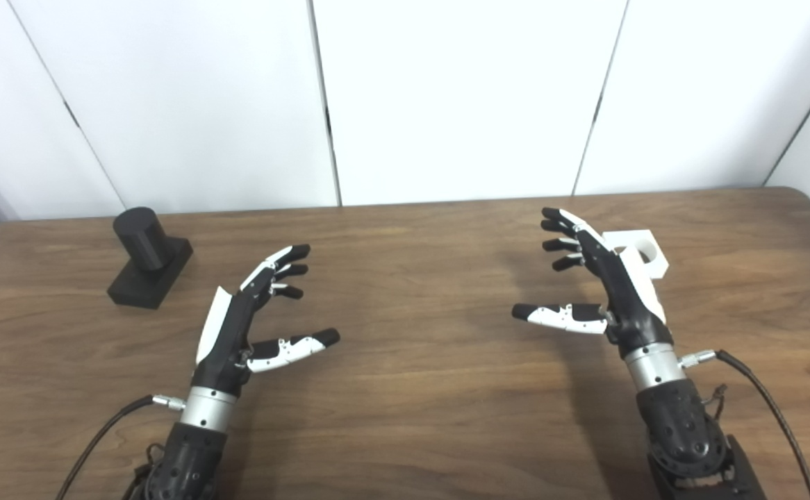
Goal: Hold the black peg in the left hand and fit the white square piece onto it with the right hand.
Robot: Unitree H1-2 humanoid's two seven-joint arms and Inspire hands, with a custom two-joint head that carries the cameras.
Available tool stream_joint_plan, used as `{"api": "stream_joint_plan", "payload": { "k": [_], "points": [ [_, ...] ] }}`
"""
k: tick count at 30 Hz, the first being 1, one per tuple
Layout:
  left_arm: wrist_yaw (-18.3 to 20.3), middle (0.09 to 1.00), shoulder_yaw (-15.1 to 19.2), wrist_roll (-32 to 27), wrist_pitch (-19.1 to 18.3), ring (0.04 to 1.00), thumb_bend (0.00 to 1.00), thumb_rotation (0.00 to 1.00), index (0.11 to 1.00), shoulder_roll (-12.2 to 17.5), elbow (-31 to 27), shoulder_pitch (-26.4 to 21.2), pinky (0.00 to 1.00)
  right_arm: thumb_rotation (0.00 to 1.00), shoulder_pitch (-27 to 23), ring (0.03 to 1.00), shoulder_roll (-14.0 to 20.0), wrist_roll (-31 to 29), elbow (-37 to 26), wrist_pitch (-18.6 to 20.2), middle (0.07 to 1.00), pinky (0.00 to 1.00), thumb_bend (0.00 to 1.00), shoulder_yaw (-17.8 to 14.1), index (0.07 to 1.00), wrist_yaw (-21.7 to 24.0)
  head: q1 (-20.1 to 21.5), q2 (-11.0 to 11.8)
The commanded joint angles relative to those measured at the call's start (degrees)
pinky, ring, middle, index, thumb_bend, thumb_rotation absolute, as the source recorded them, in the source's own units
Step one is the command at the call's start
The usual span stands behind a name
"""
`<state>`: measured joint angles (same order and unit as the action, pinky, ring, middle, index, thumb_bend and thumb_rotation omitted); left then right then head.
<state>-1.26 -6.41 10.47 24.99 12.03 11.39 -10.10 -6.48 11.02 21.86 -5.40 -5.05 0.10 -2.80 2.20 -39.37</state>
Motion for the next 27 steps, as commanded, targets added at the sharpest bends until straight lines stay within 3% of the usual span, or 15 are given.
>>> {"api": "stream_joint_plan", "payload": {
  "k": [1, 14, 16, 17, 23, 27],
  "points": [
    [-1.18, 0.863, -0.26, 0.42, 1.93, 0.8, 0.86, 0.25, 0.826, 0.6, -0.04, -1.31, 0.64, 0.22, -1.43, 0.74, 0.88, -0.04, -1.46, -1.92, 0.826, 0.62, 0.73, -0.16, 0.85, -0.57, 0.01, 0.0],
    [-0.83, 0.867, -0.63, 0.22, 1.93, 0.804, 0.85, 0.25, 0.831, 0.69, 0.3, -1.37, 0.64, 0.21, -1.32, 0.739, 0.83, -0.15, -2.1, -1.09, 0.827, 0.62, 0.74, -0.23, 0.844, -0.18, -1.21, 0.31],
    [-0.78, 0.865, -0.95, 0.49, 1.93, 0.804, 0.85, 0.25, 0.829, 0.47, 0.24, -1.3, 0.64, 0.21, -1.21, 0.738, 1.0, -0.31, -2.0, -1.46, 0.827, 0.61, 0.74, -0.29, 0.843, -0.18, -3.09, 0.53],
    [-0.93, 0.865, -1.44, 1.06, 1.93, 0.804, 0.84, 0.25, 0.829, 0.38, 0.21, -1.36, 0.64, 0.21, -1.19, 0.737, 1.13, -0.81, -1.75, -1.66, 0.827, 0.61, 0.73, -0.53, 0.843, -0.15, -7.3, 0.81],
    [-2.5, 0.863, -3.36, 3.48, 1.92, 0.799, 0.84, 0.25, 0.836, -1.54, 1.22, -1.88, 0.62, 0.22, -1.02, 0.753, 3.16, -4.14, -0.93, -2.47, 0.839, 0.61, 0.72, -1.75, 0.854, 1.24, -19.34, 3.68],
    [-4.6, 0.864, -3.99, 6.44, 1.87, 0.811, 0.85, 0.24, 0.812, -3.38, 2.69, -2.27, 0.63, 0.1, -0.64, 0.763, 3.59, -6.21, -1.6, -0.89, 0.844, 0.66, 0.7, -2.43, 0.868, 1.86, -23.52, 5.64]
  ]
}}
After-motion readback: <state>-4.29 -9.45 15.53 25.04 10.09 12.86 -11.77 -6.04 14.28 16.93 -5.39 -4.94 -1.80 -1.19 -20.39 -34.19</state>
